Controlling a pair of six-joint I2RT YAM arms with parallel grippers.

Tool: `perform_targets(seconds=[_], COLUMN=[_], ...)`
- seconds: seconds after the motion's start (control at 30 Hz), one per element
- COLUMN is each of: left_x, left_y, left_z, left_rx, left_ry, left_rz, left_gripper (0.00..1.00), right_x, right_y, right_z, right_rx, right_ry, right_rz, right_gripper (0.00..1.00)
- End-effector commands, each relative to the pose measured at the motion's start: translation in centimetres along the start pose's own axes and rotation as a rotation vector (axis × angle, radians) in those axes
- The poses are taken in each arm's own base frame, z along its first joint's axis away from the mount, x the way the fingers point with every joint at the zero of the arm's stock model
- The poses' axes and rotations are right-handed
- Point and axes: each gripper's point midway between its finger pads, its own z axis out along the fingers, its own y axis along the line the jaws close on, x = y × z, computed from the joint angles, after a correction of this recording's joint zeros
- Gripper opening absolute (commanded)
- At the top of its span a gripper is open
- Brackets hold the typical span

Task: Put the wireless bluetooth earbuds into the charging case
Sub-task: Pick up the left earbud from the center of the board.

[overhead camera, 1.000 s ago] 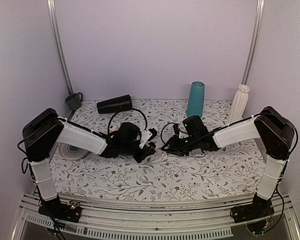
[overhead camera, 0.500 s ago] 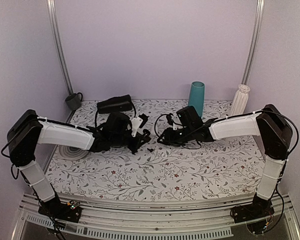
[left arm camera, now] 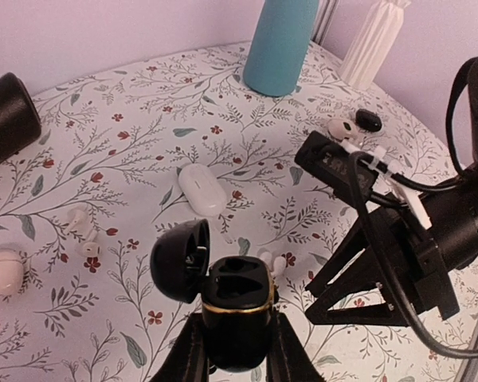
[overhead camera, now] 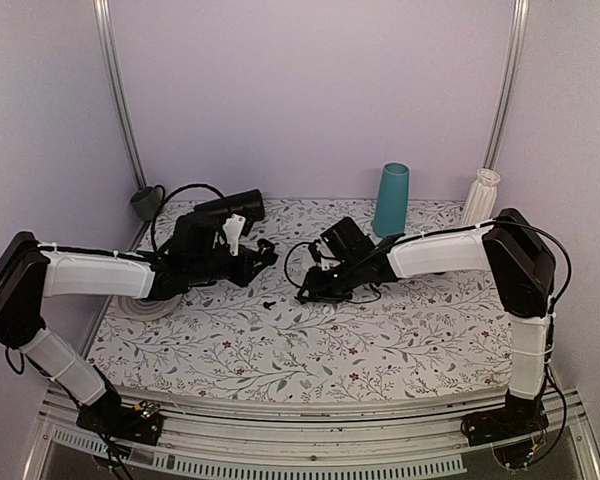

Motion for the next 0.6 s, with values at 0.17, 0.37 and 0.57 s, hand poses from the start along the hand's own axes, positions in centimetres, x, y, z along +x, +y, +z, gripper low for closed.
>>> perform_targets(seconds=[0.17, 0.37, 0.57], left_x=[-2.5, -3.1, -3.2], left_y=[-0.3, -0.2, -0.2], left_z=[-1.6, -2.1, -2.3], left_rx=[0.062, 0.061, 0.066], left_ry=[-0.089, -0.110, -0.113], left_rz=[-0.013, -0.014, -0.015], left_gripper=[0.00, 0.00, 0.00], right_x=[1.0, 1.4, 0.4], right_y=[0.1, -1.0, -1.6], right_z=[1.9, 2.5, 2.7], right_rx=[-0.035, -0.039, -0.046], right_ry=[0.024, 0.039, 0.021], right_rz=[0.167, 0.224, 0.252], right_gripper=[0.33, 0.35, 0.38])
